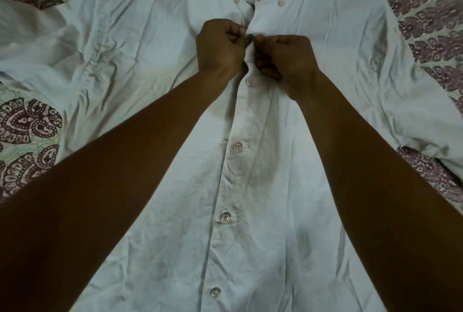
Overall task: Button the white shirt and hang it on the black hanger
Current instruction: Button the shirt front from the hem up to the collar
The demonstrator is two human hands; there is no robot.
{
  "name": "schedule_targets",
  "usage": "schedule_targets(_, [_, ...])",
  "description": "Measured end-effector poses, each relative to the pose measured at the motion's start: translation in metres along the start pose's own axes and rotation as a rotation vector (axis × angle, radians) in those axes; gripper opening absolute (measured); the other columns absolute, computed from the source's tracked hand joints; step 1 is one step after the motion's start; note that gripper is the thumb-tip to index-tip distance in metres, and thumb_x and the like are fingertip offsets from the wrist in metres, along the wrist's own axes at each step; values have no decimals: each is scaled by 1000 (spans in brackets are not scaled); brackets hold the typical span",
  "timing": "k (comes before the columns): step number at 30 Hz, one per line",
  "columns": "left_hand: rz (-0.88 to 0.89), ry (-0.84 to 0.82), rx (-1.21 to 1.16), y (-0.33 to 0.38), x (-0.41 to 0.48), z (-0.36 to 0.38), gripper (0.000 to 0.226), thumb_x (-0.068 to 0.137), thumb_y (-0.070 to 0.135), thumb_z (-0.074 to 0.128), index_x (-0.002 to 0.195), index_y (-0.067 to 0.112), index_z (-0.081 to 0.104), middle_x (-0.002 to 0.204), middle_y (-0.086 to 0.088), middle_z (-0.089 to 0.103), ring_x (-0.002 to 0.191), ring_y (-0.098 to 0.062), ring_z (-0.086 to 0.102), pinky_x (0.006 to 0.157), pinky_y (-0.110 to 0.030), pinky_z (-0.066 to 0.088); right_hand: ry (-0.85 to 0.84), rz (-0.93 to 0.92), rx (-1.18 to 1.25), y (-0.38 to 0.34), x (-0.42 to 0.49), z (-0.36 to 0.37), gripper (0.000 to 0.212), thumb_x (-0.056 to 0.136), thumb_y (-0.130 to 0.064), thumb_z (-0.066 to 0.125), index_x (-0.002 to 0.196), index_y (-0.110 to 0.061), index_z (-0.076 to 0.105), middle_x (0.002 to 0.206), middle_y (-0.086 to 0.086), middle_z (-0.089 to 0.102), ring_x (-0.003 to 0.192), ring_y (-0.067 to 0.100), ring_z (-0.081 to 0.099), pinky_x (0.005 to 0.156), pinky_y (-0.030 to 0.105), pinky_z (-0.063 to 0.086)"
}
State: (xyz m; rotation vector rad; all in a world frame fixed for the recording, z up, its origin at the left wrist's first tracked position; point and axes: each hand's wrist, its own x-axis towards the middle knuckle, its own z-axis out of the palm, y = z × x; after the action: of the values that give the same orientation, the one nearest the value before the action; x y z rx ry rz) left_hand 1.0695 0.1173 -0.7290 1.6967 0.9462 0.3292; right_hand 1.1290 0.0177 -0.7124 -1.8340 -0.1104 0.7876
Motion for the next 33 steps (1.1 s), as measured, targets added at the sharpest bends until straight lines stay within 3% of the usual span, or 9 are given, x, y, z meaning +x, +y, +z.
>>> schedule_targets(2, [13, -22, -39, 0, -2, -1, 8, 80, 5, 68, 84, 10, 64, 74, 1, 62, 77, -15, 64, 81, -31, 56, 14, 15, -66, -2, 4, 1, 27, 90, -16, 61, 65, -7, 63, 61, 7, 58, 55, 14, 55, 57, 25, 50])
schedule_targets(5, [80, -13, -104, 0, -6, -1, 31, 79, -10, 59, 81, 19, 47, 77, 5, 52, 73, -14, 54, 67, -11, 50, 27, 35, -178, -4, 10, 6, 31, 91, -16, 57, 61, -9, 57, 59, 5, 54, 55, 15, 53, 68, 33, 53])
schedule_targets(7, [95, -24, -129, -3, -8, -1, 43, 78, -17, 52, 76, 24, 38, 72, 1, 45, 72, -17, 47, 60, -7, 43, 9, 54, -234, -7, 8, 7, 28, 92, -17, 54, 64, -14, 52, 62, 1, 52, 55, 12, 51, 55, 23, 50])
schedule_targets(9, [91, -50, -122, -4, -7, -2, 46, 77, -17, 50, 74, 25, 34, 71, -2, 43, 74, -17, 47, 60, -9, 42, -6, 60, -223, -8, 5, 7, 26, 92, -18, 55, 66, -15, 54, 64, 1, 54, 55, 10, 52, 49, 16, 47])
schedule_targets(14, [55, -80, -107, -6, -4, -1, 44, 75, -19, 45, 70, 22, 30, 67, 2, 40, 74, -15, 42, 55, -12, 35, 7, -37, -226, -4, 0, 5, 20, 86, -20, 66, 73, -4, 69, 71, 12, 64, 69, 25, 62, 79, 40, 55])
schedule_targets(17, [54, -84, -105, -9, -3, -1, 43, 73, -19, 44, 68, 21, 29, 68, 2, 41, 71, -12, 41, 55, -9, 35, 13, -66, -246, -3, 0, 7, 22, 86, -22, 66, 67, -11, 67, 65, 8, 62, 65, 23, 61, 79, 42, 54])
schedule_targets(22, [90, -69, -106, -11, -3, 0, 44, 77, -17, 48, 68, 22, 29, 69, 3, 41, 73, -13, 42, 58, -7, 37, 55, -12, -270, -5, 4, 8, 29, 84, -17, 67, 89, 11, 68, 73, 19, 62, 69, 27, 58, 80, 47, 53])
schedule_targets(28, [160, 114, -111, -16, -6, 7, 45, 77, -10, 52, 70, 28, 28, 63, 8, 41, 60, -5, 44, 61, -14, 43, 174, 50, -176, -1, 3, 15, 29, 79, -20, 71, 76, 8, 69, 63, 15, 59, 60, 25, 54, 73, 51, 53])
schedule_targets(33, [207, 179, -104, -18, -7, 11, 47, 75, -8, 56, 71, 28, 25, 60, 9, 42, 61, -9, 51, 66, -24, 50, 215, 132, -170, -3, 6, 19, 33, 82, -22, 70, 53, -10, 57, 52, 5, 53, 53, 22, 52, 64, 36, 49])
